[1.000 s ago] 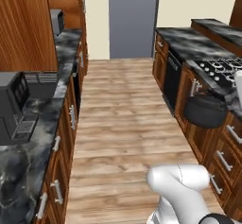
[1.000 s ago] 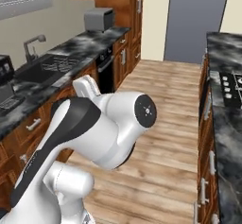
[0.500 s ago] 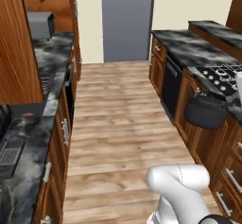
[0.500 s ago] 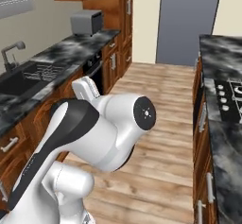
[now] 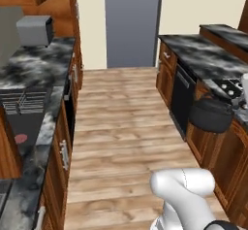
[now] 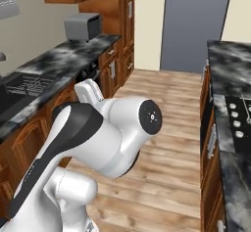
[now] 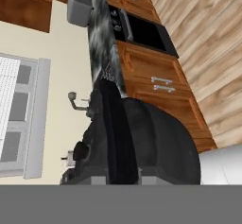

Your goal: Open the cabinet, pick the kettle from the cabinet, and place it in the sink.

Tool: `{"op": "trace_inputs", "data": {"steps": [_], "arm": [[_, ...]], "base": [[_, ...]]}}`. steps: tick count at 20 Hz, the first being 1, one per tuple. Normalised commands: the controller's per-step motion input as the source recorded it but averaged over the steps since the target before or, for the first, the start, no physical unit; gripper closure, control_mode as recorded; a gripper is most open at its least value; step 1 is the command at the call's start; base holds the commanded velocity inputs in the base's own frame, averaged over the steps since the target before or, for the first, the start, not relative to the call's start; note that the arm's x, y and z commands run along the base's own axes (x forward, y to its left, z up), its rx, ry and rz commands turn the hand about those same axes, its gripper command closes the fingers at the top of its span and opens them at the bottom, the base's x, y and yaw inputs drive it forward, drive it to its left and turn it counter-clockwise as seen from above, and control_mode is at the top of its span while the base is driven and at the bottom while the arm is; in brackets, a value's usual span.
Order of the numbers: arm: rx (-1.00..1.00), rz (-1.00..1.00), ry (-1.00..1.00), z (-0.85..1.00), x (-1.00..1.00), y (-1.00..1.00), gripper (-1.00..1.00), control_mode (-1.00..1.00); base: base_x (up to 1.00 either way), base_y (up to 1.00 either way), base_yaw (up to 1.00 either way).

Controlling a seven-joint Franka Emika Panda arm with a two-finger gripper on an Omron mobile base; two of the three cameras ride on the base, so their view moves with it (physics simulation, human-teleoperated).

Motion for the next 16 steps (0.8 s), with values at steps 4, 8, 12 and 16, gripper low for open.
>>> {"op": "trace_inputs", "data": {"steps": [4, 8, 12, 16], "arm": [[0.0, 0.0, 0.0, 0.0, 0.0, 0.0, 1.0, 1.0], [0.0, 0.0, 0.0, 0.0, 0.0, 0.0, 1.0, 1.0], [0.0, 0.0, 0.0, 0.0, 0.0, 0.0, 1.0, 1.0], [0.0, 0.0, 0.0, 0.0, 0.0, 0.0, 1.0, 1.0]], "base": [[0.75, 0.13, 0.02], [0.75, 0.08, 0.15], [0.67, 0.02, 0.31], [0.47, 0.0, 0.53]]}}
